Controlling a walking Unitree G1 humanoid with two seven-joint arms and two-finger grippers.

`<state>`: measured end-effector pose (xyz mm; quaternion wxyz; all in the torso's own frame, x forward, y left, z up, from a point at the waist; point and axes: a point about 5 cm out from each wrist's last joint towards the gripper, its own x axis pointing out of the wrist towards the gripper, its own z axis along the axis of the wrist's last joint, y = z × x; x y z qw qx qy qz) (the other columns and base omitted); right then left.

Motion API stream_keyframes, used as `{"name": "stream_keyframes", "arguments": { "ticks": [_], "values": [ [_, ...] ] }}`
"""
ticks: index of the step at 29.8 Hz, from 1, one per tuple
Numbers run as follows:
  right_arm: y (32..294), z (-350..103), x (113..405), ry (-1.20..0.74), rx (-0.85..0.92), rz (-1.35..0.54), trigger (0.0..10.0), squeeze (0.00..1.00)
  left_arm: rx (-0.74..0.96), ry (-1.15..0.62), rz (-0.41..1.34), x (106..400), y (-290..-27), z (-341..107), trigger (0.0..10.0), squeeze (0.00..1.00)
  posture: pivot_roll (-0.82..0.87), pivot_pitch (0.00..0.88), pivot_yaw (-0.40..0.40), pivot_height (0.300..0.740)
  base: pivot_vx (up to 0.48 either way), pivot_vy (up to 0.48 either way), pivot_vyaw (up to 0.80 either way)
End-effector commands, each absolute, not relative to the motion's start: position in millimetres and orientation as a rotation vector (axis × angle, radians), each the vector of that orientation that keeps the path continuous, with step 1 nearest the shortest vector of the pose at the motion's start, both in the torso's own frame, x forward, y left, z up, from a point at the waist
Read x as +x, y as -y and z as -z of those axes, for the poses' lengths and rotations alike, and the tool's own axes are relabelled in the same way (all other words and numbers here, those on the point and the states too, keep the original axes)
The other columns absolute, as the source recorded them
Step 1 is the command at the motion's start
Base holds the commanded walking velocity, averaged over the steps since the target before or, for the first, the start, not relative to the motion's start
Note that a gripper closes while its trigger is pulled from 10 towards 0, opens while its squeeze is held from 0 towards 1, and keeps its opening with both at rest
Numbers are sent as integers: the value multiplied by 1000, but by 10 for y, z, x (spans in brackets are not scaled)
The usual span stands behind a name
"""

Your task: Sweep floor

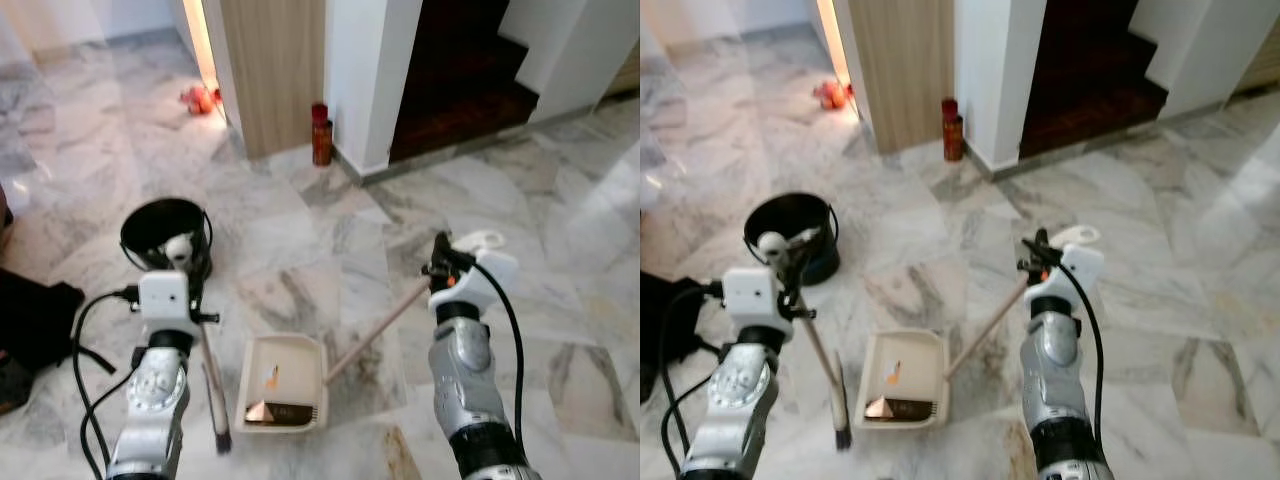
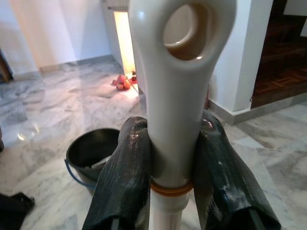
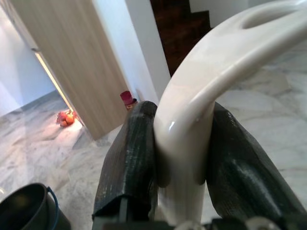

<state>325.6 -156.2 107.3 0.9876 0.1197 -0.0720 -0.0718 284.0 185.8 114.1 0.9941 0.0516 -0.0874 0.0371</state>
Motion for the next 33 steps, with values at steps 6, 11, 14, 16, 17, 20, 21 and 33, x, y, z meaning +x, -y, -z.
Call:
{"name": "stream_keyframes", "arguments": {
  "ticks": [6, 11, 14, 16, 17, 20, 21, 33],
  "values": [
    [1554, -1171, 3277, 190, 233, 126, 10000, 0, 113, 190, -80, 2861, -1902, -1201, 10000, 0, 145, 50, 8, 740, 0, 0, 800],
    [1529, -1168, 3278, 187, 247, 109, 10000, 0, 114, 191, -79, 2863, -1899, -1203, 10000, 0, 144, 45, 7, 740, 0, 0, 619],
    [1538, -1164, 3284, 184, 248, 108, 10000, 0, 114, 189, -81, 2863, -1900, -1203, 10000, 0, 144, 45, 7, 740, 0, 0, 0],
    [1543, -1163, 3284, 183, 246, 108, 10000, 0, 116, 190, -82, 2862, -1901, -1205, 10000, 0, 145, 52, 5, 740, 0, 0, 0],
    [1544, -1161, 3283, 182, 246, 108, 10000, 0, 117, 185, -80, 2861, -1903, -1200, 10000, 0, 145, 51, 5, 740, 0, 0, 0],
    [1541, -1153, 3279, 179, 245, 105, 10000, 0, 118, 177, -77, 2859, -1904, -1187, 10000, 0, 145, 52, 5, 740, 175, 0, 0],
    [1536, -1149, 3278, 177, 244, 103, 10000, 0, 117, 176, -76, 2858, -1903, -1185, 10000, 0, 145, 52, 5, 740, 277, 0, 0],
    [1479, -1172, 3287, 181, 258, 63, 10000, 0, 117, 182, -83, 2857, -1906, -1200, 10000, 0, 149, 62, 2, 740, 339, 0, 257]
  ]
}}
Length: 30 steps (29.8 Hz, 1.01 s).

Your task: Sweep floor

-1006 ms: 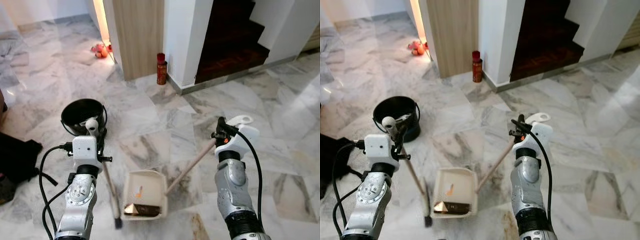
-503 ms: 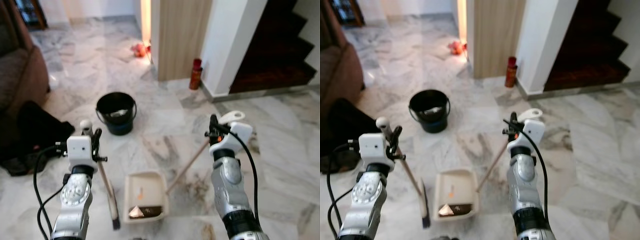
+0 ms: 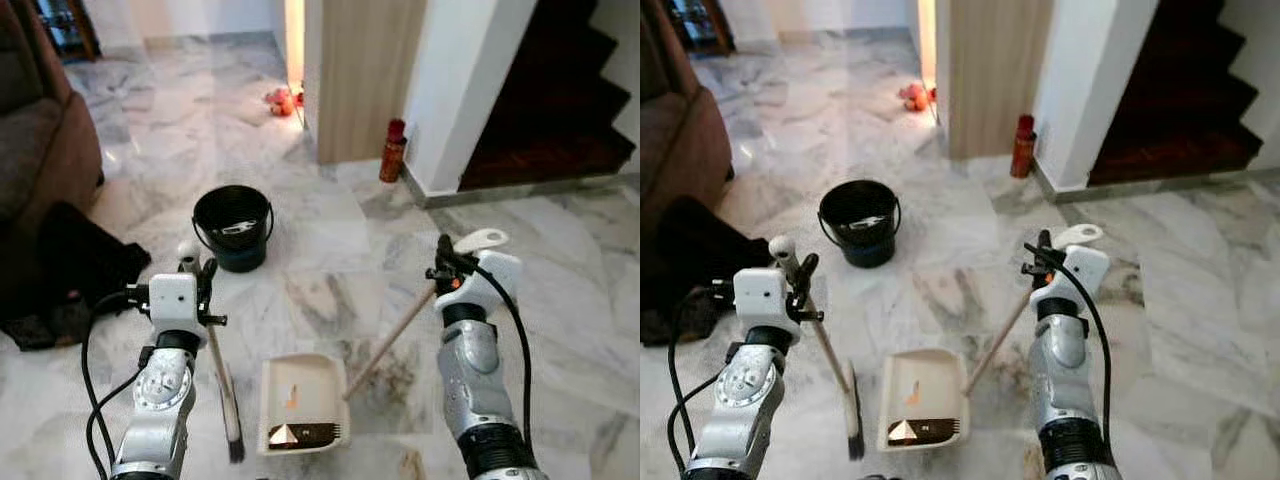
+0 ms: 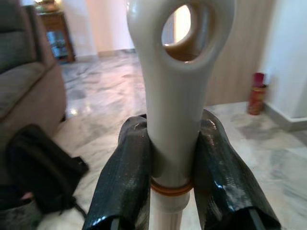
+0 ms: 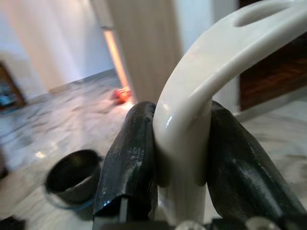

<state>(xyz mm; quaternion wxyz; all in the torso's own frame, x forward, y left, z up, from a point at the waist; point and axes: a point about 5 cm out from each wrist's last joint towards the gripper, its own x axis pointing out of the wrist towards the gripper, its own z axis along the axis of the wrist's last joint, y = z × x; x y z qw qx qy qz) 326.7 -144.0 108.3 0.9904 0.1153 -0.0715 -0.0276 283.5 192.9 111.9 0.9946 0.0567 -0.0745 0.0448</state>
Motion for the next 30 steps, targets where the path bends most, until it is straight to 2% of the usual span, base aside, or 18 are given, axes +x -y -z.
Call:
{"name": "stream_keyframes", "arguments": {
  "ticks": [1, 6, 14, 30],
  "values": [
    [1476, -1172, 3291, 180, 258, 58, 10000, 0, 118, 183, -86, 2859, -1912, -1206, 10000, 0, 150, 68, 3, 740, 382, 0, 0],
    [1471, -1176, 3291, 180, 246, 49, 10000, 0, 121, 184, -88, 2859, -1917, -1211, 10000, 0, 151, 73, 4, 740, 383, 0, 0],
    [1464, -1188, 3287, 189, 250, 40, 10000, 0, 120, 187, -90, 2862, -1921, -1220, 10000, 0, 153, 81, 5, 740, 382, 0, 658],
    [1465, -1173, 3285, 183, 275, 31, 10000, 0, 114, 192, -94, 2871, -1917, -1234, 10000, 0, 154, 82, 4, 740, 380, 0, 0]
  ]
}}
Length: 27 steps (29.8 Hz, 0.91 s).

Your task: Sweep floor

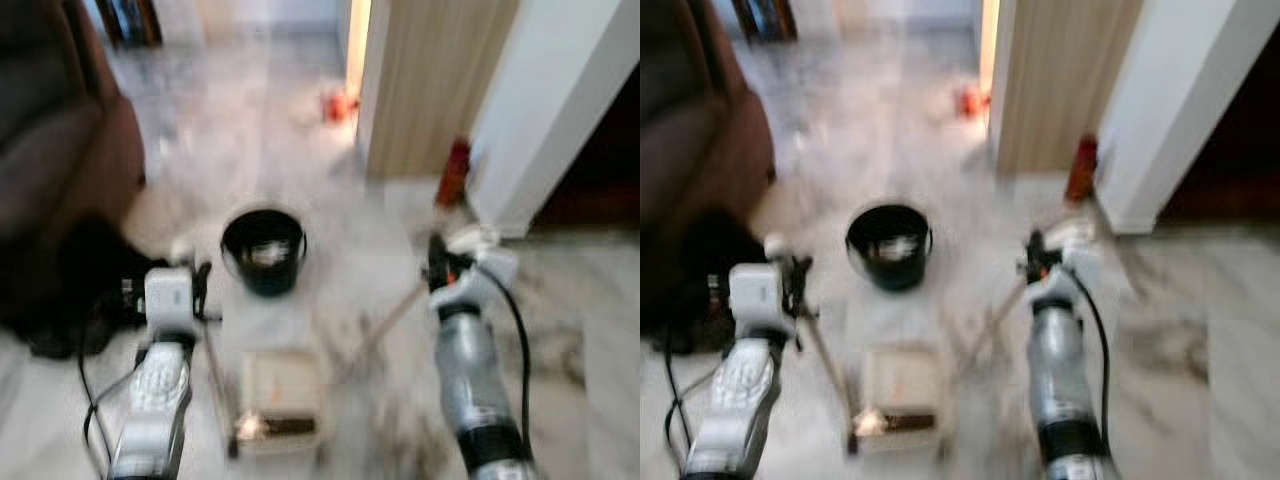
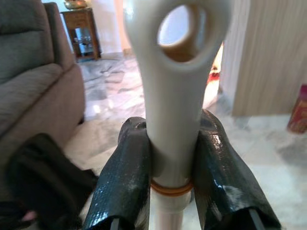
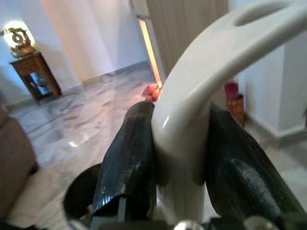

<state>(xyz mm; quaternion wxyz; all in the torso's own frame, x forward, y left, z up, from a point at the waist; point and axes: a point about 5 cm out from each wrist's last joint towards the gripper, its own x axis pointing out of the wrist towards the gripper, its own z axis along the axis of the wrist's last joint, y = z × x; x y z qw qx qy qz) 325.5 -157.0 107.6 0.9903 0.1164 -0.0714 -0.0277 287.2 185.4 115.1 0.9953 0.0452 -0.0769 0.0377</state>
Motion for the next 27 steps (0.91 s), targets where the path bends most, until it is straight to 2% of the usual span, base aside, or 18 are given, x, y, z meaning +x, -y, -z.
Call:
{"name": "stream_keyframes", "arguments": {
  "ticks": [1, 6, 10, 12, 27],
  "values": [
    [1453, -1172, 3285, 180, 268, 24, 10000, 0, 114, 193, -94, 2872, -1916, -1233, 10000, 0, 153, 79, 4, 740, 382, 0, 0],
    [1444, -1180, 3282, 188, 250, 19, 10000, 0, 114, 193, -93, 2873, -1908, -1236, 10000, 0, 155, 73, 3, 740, 382, 0, 0],
    [1442, -1177, 3278, 188, 246, 18, 10000, 0, 110, 195, -90, 2871, -1897, -1234, 10000, 0, 155, 66, 2, 740, 382, 0, 800],
    [1435, -1175, 3279, 186, 246, 15, 10000, 0, 106, 195, -88, 2870, -1893, -1230, 10000, 0, 154, 59, 3, 740, 300, 0, 0],
    [1449, -1195, 3292, 191, 261, 15, 10000, 0, 111, 193, -93, 2864, -1905, -1214, 10000, 0, 153, 57, 1, 740, 0, 0, 0]
  ]
}}
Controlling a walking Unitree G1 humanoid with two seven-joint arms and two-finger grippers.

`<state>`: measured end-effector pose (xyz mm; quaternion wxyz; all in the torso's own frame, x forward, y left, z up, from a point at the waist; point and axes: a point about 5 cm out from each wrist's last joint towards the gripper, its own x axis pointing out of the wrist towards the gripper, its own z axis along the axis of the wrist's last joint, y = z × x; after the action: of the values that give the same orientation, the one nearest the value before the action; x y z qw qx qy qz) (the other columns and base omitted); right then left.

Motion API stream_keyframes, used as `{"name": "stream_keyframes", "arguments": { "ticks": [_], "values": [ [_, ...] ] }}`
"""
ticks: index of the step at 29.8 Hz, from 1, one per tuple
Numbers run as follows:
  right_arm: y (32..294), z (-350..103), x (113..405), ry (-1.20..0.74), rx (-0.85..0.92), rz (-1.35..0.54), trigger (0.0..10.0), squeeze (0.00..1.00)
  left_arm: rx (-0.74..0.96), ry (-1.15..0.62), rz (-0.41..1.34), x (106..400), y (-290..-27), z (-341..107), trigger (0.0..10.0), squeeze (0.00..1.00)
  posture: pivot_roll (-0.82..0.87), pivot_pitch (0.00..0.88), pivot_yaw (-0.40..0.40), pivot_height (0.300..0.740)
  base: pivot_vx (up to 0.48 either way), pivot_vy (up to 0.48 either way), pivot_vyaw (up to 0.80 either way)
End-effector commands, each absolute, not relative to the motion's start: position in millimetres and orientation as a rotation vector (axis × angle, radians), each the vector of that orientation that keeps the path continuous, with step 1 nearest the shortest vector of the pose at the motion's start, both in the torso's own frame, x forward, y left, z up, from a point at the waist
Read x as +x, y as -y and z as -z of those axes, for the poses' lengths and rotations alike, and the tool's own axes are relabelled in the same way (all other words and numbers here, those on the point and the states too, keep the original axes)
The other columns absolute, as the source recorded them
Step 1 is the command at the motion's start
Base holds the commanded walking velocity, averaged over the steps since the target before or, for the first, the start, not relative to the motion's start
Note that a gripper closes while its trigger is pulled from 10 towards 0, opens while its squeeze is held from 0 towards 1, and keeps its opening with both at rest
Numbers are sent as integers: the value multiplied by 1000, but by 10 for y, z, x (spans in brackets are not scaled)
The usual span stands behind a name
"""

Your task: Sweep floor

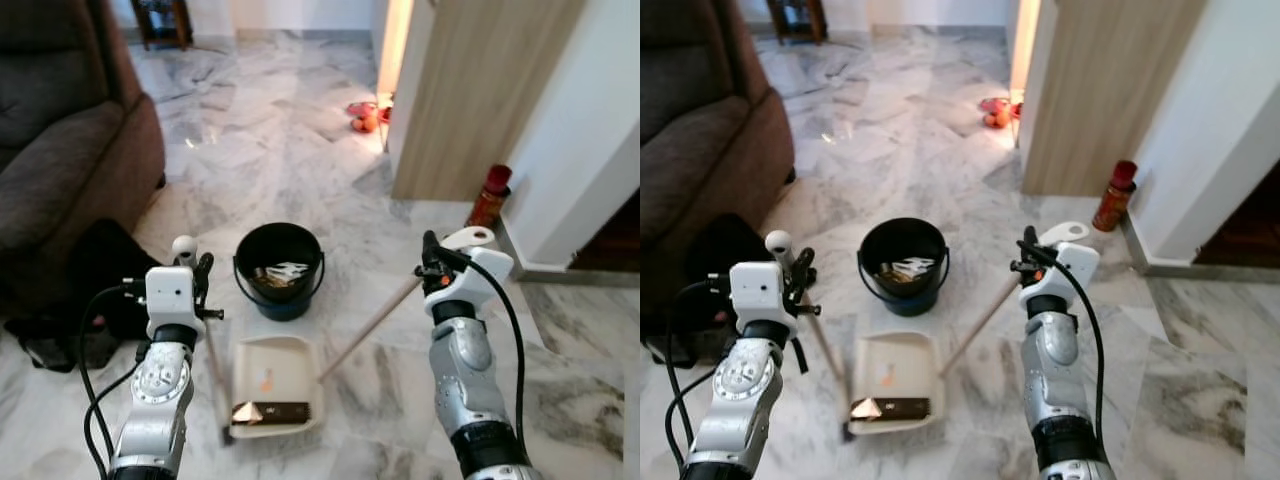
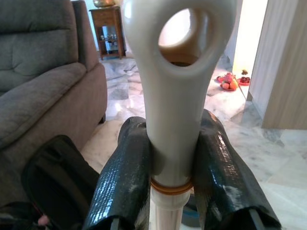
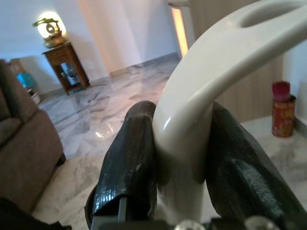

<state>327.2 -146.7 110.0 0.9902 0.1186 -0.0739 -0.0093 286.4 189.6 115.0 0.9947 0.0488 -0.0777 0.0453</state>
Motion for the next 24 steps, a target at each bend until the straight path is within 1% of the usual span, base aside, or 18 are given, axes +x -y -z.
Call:
{"name": "stream_keyframes", "arguments": {
  "ticks": [1, 12, 16, 24],
  "values": [
    [1449, -1198, 3293, 192, 261, 15, 10000, 0, 111, 193, -93, 2862, -1908, -1214, 10000, 0, 153, 57, 1, 740, 0, 0, 0],
    [1475, -1439, 3346, 265, 292, 33, 10000, 0, 146, 172, -123, 2836, -1971, -1183, 10000, 0, 149, 63, 5, 740, 0, 0, 0],
    [1490, -1627, 3365, 328, 309, 43, 10000, 0, 281, 169, -136, 2711, -2074, -1131, 10000, 0, 155, 66, 5, 740, 0, 0, 0],
    [1479, -1879, 3383, 399, 324, 37, 10000, 0, 330, 164, -140, 2615, -2087, -1077, 10000, 0, 158, 72, 3, 740, 0, 0, 0]
  ]
}}
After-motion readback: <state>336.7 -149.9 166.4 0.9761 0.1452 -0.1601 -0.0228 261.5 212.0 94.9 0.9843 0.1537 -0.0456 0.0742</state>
